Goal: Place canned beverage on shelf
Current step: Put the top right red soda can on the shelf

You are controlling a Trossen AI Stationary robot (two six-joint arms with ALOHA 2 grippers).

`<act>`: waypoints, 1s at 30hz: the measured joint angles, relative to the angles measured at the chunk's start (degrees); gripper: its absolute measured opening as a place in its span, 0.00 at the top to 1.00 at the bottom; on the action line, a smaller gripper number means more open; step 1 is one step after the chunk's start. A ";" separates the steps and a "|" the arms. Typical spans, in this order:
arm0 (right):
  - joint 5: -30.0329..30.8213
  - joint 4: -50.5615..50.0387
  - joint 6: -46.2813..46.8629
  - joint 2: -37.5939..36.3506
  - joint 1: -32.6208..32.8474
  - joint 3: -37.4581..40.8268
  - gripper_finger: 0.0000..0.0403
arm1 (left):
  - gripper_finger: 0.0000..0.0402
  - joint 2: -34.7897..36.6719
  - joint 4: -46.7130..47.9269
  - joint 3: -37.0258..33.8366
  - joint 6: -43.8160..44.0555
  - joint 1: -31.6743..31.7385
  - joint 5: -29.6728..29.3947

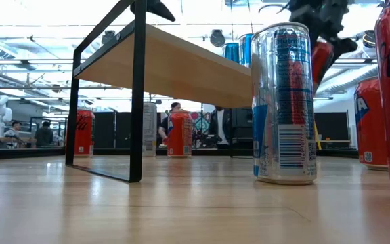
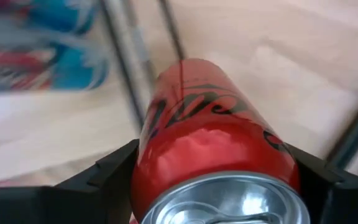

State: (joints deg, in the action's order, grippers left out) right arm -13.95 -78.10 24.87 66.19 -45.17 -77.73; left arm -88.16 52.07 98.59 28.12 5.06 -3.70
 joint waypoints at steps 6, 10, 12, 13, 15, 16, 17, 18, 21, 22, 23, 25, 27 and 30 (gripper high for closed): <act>-4.26 -2.12 0.01 -5.15 2.11 -0.01 0.31 | 0.10 0.00 -4.35 0.00 0.04 -0.22 -0.69; -4.12 -2.64 -0.01 -7.98 2.39 -0.02 0.31 | 0.10 0.00 -6.36 0.00 0.04 -0.22 -3.03; -3.83 -2.59 -0.03 -9.04 2.30 -0.02 0.31 | 0.10 0.00 -6.91 0.00 0.14 -0.22 -3.49; -3.97 -2.55 -0.08 -9.47 2.30 -0.02 0.31 | 0.10 0.00 -6.78 0.00 0.58 -0.22 -3.69; -5.06 -2.43 -0.13 -10.35 2.31 -0.02 0.31 | 0.10 0.00 -6.73 0.00 1.53 -0.22 -3.91; -6.31 -2.38 -0.13 -10.74 2.33 -0.02 0.31 | 0.10 0.00 -6.75 0.00 1.95 -0.22 -3.94; -8.02 -2.35 -0.13 -11.13 2.34 -0.03 0.31 | 0.10 0.00 -6.81 0.00 2.67 -0.31 -3.94; -9.76 -2.37 -0.05 -11.43 2.34 -0.15 0.31 | 0.10 -0.01 -6.95 0.00 3.07 -0.58 -3.98; -14.32 -2.11 0.16 -12.29 2.34 -1.22 0.31 | 0.10 -0.02 -9.31 0.00 3.54 -2.20 -4.44; -15.68 -1.75 0.18 -12.52 2.35 -1.74 0.31 | 0.10 -0.02 -10.61 0.00 3.54 -2.85 -4.75; -16.73 -1.23 0.20 -12.78 2.48 -2.34 0.31 | 0.10 -0.02 -12.10 0.00 3.54 -3.55 -5.41; -18.28 0.60 0.12 -13.26 2.93 -3.73 0.31 | 0.10 -0.26 -15.31 0.00 3.54 -4.91 -7.15; -19.69 3.12 -0.26 -13.77 3.63 -5.09 0.31 | 0.10 -0.74 -18.62 0.04 3.54 -6.17 -8.69; -21.70 8.97 0.14 -14.54 4.97 -6.80 0.31 | 0.10 -2.18 -23.44 0.04 2.73 -7.94 -10.70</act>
State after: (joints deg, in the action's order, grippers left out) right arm -35.65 -69.13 25.01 51.65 -40.20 -84.54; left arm -90.34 28.63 98.63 30.85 -2.88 -14.40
